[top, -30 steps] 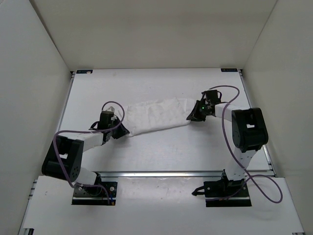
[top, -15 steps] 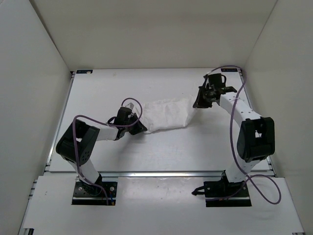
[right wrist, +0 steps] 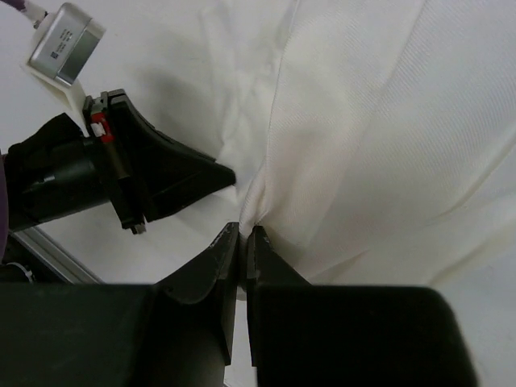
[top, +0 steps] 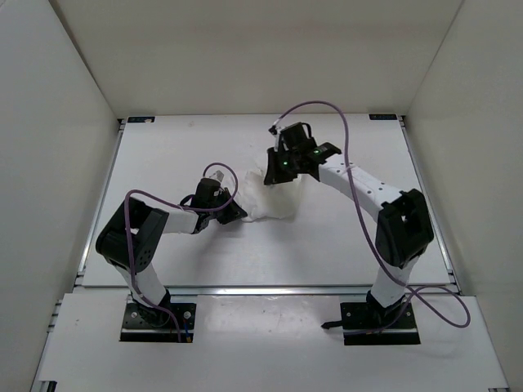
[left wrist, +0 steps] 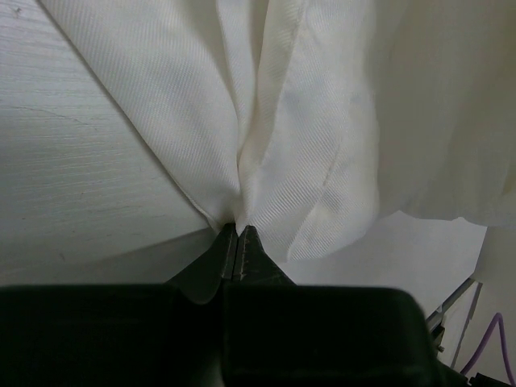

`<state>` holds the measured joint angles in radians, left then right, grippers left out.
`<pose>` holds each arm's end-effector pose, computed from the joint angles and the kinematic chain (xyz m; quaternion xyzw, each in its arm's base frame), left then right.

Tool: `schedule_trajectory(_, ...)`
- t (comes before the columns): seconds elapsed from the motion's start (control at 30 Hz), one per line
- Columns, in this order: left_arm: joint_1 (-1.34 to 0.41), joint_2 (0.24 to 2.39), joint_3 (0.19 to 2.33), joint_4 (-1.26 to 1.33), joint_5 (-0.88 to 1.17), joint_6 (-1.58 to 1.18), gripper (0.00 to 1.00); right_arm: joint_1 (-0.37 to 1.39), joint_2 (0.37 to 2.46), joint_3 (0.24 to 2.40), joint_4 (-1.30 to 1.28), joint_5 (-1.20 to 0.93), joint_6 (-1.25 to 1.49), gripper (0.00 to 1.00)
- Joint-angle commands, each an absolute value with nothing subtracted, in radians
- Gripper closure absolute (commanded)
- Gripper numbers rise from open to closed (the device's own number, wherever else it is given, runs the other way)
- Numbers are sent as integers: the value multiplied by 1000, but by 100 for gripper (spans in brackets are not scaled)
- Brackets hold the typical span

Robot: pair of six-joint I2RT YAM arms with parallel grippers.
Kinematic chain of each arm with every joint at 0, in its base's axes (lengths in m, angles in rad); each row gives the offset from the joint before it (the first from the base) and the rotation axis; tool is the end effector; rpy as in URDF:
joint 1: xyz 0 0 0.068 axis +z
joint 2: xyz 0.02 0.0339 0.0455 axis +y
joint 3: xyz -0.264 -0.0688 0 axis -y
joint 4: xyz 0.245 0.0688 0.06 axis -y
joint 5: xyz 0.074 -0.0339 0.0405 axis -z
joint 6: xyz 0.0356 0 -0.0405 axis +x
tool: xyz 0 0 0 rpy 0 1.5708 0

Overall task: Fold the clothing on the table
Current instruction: Fold the skirt

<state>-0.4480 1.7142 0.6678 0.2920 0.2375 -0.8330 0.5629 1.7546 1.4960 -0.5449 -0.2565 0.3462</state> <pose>0.2771 -0.1425 0.1184 -0.1282 0.9035 -0.3227 0.2511 0.3298 0.2188 0.2904 -0.1470 0.9091 0.2696 0.2815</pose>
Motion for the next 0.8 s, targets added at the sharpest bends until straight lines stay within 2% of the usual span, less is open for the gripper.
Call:
schedule_trajectory(0.0,-446,1726,666,256,236,-819,100,618,1827,1560,-491,-268,377,100)
schedule_trajectory(0.27,-431,1677,641,242,242,-816,100,696,2015,1647,-520,-340,385,100)
schedule_trajectory(0.47,-417,1655,617,247,258,-819,92,701,2088,1712,-595,-373,373,100)
schedule_trajectory(0.53,-416,1658,618,245,267,-819,81,692,2115,1739,-615,-397,367,100)
schedule_trajectory(0.6,-411,1661,620,250,275,-822,64,696,2144,1758,-638,-400,356,100)
schedule_trajectory(0.7,-402,1638,604,247,296,-827,51,698,2166,1778,-658,-384,345,100)
schedule_trajectory(0.77,-393,1600,588,249,302,-831,49,699,2160,1772,-653,-400,342,100)
